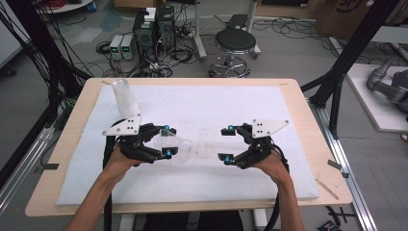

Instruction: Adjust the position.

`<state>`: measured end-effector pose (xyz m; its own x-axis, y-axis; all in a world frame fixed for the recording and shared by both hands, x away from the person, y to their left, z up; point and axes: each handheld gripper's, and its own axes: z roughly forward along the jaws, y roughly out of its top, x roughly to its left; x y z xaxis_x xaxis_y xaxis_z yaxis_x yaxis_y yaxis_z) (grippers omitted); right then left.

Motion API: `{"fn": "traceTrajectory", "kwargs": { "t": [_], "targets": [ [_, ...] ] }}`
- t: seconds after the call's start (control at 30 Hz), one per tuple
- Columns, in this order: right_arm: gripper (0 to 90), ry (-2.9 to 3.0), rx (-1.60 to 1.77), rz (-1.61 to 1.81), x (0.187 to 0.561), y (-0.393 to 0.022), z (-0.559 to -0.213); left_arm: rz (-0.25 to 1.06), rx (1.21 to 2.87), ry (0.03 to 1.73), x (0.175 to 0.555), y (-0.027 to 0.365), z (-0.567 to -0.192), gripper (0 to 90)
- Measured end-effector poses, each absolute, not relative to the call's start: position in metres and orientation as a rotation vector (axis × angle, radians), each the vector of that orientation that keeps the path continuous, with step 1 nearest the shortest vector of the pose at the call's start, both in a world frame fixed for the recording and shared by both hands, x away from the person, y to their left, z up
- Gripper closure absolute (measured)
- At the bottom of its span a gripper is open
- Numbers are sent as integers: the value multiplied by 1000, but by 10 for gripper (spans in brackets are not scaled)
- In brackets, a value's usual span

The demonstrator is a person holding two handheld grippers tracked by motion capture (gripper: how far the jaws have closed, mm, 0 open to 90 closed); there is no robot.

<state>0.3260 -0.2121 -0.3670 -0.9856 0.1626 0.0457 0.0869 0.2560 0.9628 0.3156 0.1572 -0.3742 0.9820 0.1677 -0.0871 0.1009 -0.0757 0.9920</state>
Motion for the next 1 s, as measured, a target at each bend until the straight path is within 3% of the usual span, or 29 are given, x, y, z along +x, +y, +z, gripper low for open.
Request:
{"fn": "traceTrajectory", "kwargs": {
  "t": [1.0],
  "targets": [
    [172,2518,42,1896,329,-143,-367,25,1632,161,312,136,-374,381]
  ]
}}
